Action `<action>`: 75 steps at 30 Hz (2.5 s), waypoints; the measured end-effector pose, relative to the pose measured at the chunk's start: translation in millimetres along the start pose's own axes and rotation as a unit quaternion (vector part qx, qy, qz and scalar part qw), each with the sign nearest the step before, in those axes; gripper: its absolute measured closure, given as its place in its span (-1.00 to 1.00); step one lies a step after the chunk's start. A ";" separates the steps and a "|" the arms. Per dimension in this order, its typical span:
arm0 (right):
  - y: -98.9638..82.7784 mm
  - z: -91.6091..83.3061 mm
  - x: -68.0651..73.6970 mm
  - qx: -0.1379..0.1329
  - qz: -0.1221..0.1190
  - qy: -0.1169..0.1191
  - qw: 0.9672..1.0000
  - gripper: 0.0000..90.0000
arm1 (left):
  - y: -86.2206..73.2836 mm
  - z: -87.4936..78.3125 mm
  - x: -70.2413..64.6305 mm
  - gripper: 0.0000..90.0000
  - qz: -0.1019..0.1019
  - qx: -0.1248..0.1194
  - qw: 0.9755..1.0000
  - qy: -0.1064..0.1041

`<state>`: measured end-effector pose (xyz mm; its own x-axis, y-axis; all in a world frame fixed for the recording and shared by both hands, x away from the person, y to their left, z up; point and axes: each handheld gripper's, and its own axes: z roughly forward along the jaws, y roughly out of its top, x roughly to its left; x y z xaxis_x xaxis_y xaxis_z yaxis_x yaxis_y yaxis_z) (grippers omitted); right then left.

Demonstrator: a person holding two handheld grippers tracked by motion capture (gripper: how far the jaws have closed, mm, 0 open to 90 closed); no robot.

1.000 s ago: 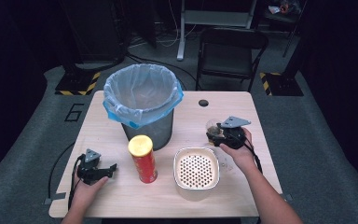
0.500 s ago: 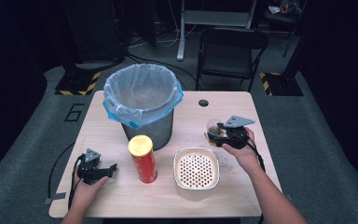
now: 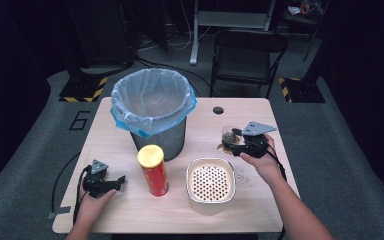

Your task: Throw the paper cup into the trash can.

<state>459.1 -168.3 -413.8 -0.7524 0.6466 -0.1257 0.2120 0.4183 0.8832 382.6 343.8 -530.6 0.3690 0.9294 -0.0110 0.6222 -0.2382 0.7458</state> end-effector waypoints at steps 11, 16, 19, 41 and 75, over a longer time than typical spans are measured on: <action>5.7 -11.9 -0.5 -0.014 -0.041 0.022 0.999 -0.16 | 0.0 0.0 0.0 -0.67 0.000 0.000 1.000 0.000; 5.8 -15.4 1.6 -0.010 -0.070 0.026 0.997 -0.16 | 0.0 0.0 0.0 -0.67 0.000 0.000 1.000 0.000; 5.7 -16.4 4.1 -0.015 -0.090 0.023 0.996 -0.16 | 0.0 0.0 0.0 -0.67 0.000 0.000 1.000 0.000; 7.7 -20.0 43.7 -0.026 -0.301 -0.033 0.953 -0.14 | 0.3 0.5 -0.1 -0.67 -0.002 0.000 1.000 -0.001; -5.0 -8.7 128.6 0.027 -0.726 -0.207 0.655 -0.07 | 0.3 0.5 -0.1 -0.67 -0.002 0.000 1.000 -0.001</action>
<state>355.9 -92.8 -430.4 0.0461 -0.3453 -0.9373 -0.5094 0.7990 -0.3194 383.1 343.4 -530.7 0.3686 0.9295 -0.0153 0.6231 -0.2348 0.7461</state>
